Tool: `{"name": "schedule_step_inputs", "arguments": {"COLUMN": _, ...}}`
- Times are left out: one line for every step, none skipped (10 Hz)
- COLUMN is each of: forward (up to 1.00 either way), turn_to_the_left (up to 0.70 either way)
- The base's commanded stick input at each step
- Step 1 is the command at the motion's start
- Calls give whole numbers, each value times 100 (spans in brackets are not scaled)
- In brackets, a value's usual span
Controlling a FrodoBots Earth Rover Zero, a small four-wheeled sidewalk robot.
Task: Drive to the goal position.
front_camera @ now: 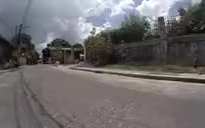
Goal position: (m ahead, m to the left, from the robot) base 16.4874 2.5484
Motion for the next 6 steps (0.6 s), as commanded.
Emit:
{"name": "schedule_step_inputs", "arguments": {"forward": 98, "turn_to_the_left": 39}}
{"name": "schedule_step_inputs", "arguments": {"forward": 100, "turn_to_the_left": 40}}
{"name": "schedule_step_inputs", "arguments": {"forward": 100, "turn_to_the_left": 40}}
{"name": "schedule_step_inputs", "arguments": {"forward": 100, "turn_to_the_left": 40}}
{"name": "schedule_step_inputs", "arguments": {"forward": 100, "turn_to_the_left": 40}}
{"name": "schedule_step_inputs", "arguments": {"forward": 100, "turn_to_the_left": 40}}
